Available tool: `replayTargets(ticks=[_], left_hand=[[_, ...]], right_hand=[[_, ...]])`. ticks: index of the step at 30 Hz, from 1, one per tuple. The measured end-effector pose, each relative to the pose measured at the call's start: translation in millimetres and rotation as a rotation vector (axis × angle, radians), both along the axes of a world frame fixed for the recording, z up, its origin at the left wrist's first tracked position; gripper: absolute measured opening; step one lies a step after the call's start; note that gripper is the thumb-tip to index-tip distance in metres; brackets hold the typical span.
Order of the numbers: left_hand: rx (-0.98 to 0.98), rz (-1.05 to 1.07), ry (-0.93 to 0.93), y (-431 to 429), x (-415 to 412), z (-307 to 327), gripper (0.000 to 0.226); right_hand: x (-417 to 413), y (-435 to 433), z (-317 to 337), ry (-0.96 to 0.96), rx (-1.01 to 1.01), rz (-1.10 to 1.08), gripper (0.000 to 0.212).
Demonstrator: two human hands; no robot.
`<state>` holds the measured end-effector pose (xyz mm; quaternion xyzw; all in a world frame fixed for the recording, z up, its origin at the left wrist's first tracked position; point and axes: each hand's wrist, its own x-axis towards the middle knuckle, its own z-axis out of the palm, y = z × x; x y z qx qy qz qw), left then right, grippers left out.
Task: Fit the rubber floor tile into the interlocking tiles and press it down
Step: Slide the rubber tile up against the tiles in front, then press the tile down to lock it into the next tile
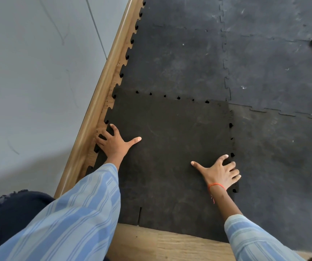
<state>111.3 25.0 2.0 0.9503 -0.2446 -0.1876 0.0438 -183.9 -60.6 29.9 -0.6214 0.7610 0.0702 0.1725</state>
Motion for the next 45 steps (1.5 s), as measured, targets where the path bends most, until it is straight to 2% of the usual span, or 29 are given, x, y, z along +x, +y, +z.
replayTargets(ticks=[16,24,29,36,38,41,45], left_hand=[[0.050,0.017,0.030,-2,-4,4,0.125],[0.002,-0.017,0.005,0,-25,-14,0.109],[-0.028,-0.141,-0.063,-7,-56,-16,0.097],[-0.062,-0.376,-0.062,-26,-108,-13,0.089],[-0.075,-0.445,-0.069,-28,-125,-16,0.088],[-0.095,-0.467,-0.108,-28,-134,-22,0.087],[-0.101,-0.462,-0.154,-28,-134,-26,0.087]], right_hand=[[-7,-4,-7,0.028,-0.043,0.043,0.130],[-8,8,-22,-0.030,-0.098,0.192,0.112],[-13,6,-26,-0.015,-0.041,0.231,0.113],[-16,-5,-20,-0.018,0.051,0.260,0.117],[-15,-15,-15,-0.036,0.025,0.236,0.112],[-20,-31,-13,-0.033,0.000,0.230,0.106],[-31,-42,-19,-0.027,0.082,0.256,0.111]])
